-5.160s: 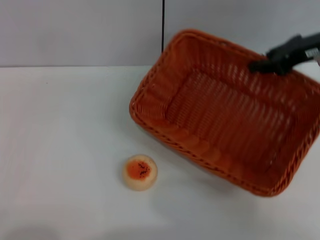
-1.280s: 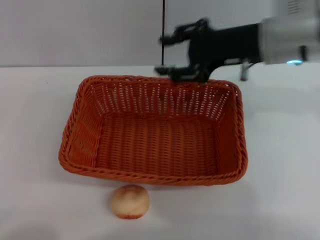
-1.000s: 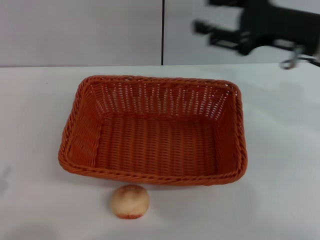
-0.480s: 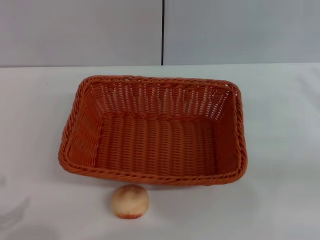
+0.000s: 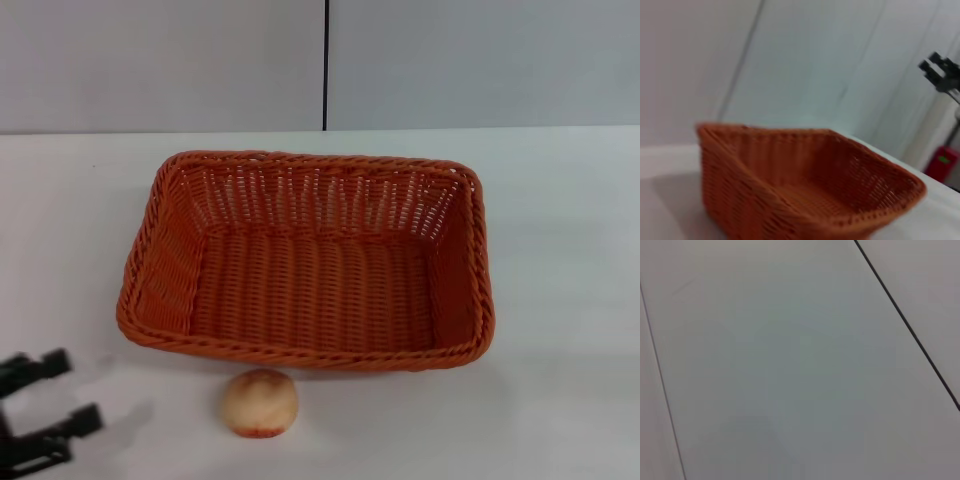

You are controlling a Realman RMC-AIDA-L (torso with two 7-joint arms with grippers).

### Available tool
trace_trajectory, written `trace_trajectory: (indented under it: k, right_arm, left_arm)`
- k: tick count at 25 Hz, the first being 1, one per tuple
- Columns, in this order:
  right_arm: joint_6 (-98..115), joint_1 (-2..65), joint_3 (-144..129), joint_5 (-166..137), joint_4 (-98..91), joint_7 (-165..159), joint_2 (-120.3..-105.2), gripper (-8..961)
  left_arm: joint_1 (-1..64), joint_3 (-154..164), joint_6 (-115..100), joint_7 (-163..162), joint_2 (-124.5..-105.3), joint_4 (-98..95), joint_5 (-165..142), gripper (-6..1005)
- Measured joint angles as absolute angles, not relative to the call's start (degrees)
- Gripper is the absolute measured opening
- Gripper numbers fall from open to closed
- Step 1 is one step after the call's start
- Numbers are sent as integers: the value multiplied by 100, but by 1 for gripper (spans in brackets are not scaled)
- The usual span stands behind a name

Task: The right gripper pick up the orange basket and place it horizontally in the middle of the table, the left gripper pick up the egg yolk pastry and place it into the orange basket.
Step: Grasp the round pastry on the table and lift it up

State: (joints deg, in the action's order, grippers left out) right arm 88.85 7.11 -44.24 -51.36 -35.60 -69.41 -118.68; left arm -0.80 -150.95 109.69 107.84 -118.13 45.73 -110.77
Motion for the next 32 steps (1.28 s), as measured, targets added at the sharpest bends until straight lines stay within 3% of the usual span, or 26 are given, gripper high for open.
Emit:
trace_trajectory:
  k: [6, 32]
  right_arm:
    - [8895, 701, -4419, -5142, -3498, -6904, -11865, 617]
    - [8929, 729, -4461, -5142, -3182, -6830, -11864, 616]
  left_arm:
    - [372, -14862, 10775, 10940, -11839, 3869, -11590, 825]
    - [1022, -14199, 9403, 11642, -11870, 1976, -11556, 823]
